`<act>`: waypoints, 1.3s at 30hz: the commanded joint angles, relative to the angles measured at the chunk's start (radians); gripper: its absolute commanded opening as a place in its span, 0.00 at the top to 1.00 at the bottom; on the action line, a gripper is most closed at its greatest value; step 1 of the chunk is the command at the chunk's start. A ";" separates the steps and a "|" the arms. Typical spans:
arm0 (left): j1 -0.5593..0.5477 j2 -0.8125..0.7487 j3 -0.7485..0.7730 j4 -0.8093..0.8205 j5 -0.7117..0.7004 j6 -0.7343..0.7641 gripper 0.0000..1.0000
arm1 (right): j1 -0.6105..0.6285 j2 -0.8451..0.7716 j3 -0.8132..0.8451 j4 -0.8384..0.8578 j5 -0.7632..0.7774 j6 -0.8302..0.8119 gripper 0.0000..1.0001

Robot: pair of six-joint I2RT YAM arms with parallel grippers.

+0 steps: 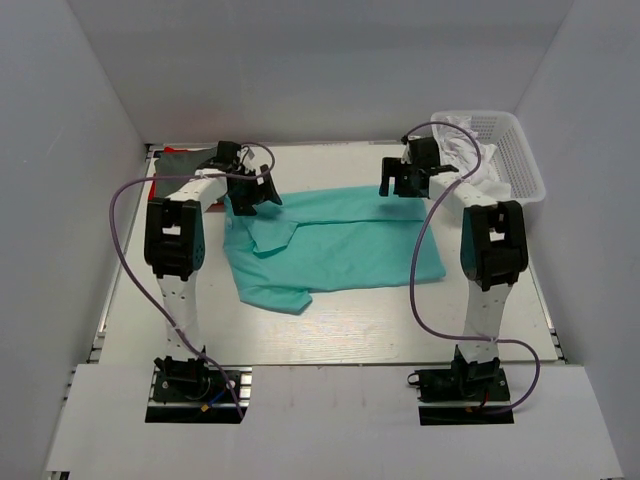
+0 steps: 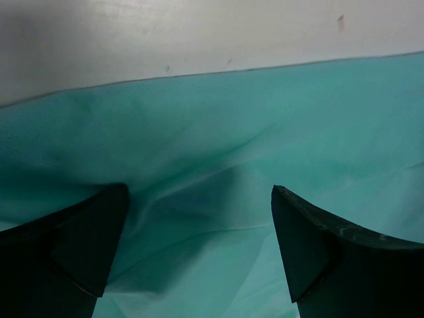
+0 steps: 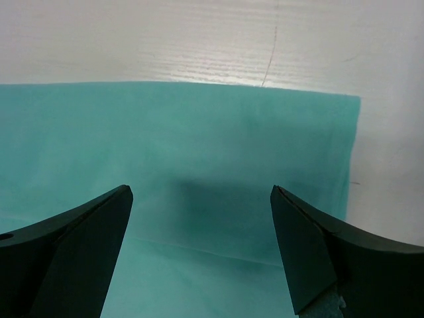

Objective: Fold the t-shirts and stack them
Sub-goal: Fold the flattened tshirt in 1/3 of the way

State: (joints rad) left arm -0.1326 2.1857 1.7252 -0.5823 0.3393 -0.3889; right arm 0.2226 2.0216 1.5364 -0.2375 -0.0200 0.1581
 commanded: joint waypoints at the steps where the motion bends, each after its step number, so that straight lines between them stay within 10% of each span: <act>1: 0.030 -0.059 -0.077 0.054 0.047 0.013 0.00 | -0.009 0.045 0.036 -0.006 -0.023 0.035 0.10; 15: 0.019 0.169 0.187 0.010 0.021 0.067 0.00 | -0.034 0.089 0.080 -0.055 -0.021 0.006 0.10; 23: -0.025 -0.027 0.275 -0.129 -0.123 0.117 0.00 | 0.044 -0.122 0.114 -0.072 -0.009 -0.078 0.10; 31: -0.097 -0.615 -0.291 -0.105 -0.217 -0.022 0.00 | 0.064 -0.487 -0.267 -0.095 0.127 0.188 0.10; 39: -0.272 -0.848 -0.730 -0.171 -0.178 -0.073 0.00 | 0.058 -0.720 -0.495 -0.261 0.209 0.369 0.10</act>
State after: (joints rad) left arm -0.3359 1.3296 1.1423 -0.6792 0.1577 -0.4095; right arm 0.2825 1.3701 1.0954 -0.3912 0.1284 0.4160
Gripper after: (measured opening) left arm 0.995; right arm 0.904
